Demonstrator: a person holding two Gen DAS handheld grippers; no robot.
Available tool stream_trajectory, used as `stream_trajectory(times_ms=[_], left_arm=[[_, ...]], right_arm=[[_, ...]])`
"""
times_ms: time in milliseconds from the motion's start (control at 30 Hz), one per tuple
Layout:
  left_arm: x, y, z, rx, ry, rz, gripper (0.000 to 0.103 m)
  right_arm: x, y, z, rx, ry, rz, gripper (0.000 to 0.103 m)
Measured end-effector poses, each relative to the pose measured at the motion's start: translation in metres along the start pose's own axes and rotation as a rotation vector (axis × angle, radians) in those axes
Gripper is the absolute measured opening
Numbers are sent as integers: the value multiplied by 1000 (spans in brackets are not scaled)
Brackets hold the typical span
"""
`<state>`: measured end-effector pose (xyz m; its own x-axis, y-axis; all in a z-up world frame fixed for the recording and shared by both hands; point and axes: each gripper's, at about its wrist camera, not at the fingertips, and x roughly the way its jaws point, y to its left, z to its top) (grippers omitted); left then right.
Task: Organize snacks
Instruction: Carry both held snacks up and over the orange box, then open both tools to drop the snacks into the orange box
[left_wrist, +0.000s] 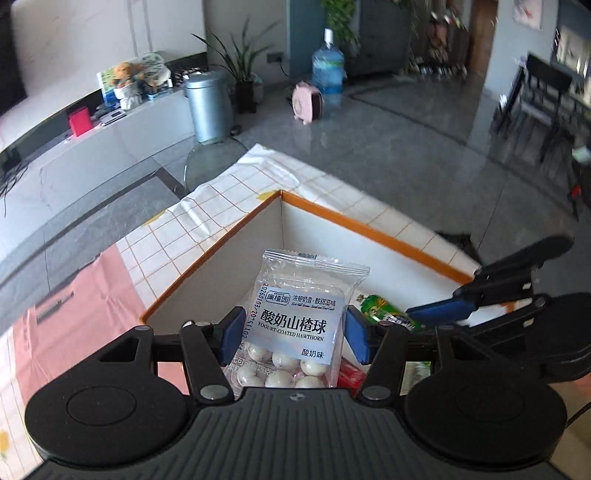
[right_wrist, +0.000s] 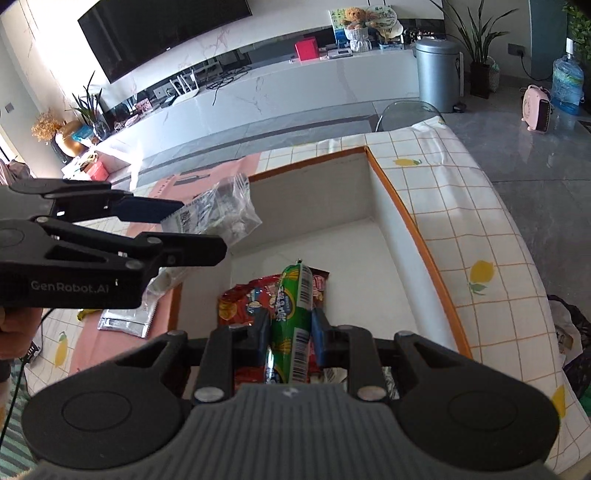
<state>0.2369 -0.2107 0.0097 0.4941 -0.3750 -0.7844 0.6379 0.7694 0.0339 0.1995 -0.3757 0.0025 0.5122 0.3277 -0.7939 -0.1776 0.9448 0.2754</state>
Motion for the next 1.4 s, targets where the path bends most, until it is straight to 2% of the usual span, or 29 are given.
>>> stream_trajectory(times_ms=[167, 367, 733, 1033, 1200, 1400], left_arm=[[36, 4, 3, 119, 89, 23, 66], [76, 12, -1, 211, 206, 44, 66], [115, 16, -5, 333, 332, 86, 66], [128, 15, -8, 379, 377, 122, 71], [127, 19, -7, 359, 373, 113, 77], [122, 23, -8, 358, 359, 105, 81]], right_arm=[[30, -14, 15, -37, 69, -12, 21], [75, -20, 26, -74, 160, -36, 21], [118, -19, 36, -115, 271, -61, 21], [132, -19, 39, -108, 333, -62, 21], [137, -19, 45, -106, 348, -63, 21], [133, -16, 54, -103, 349, -84, 22]])
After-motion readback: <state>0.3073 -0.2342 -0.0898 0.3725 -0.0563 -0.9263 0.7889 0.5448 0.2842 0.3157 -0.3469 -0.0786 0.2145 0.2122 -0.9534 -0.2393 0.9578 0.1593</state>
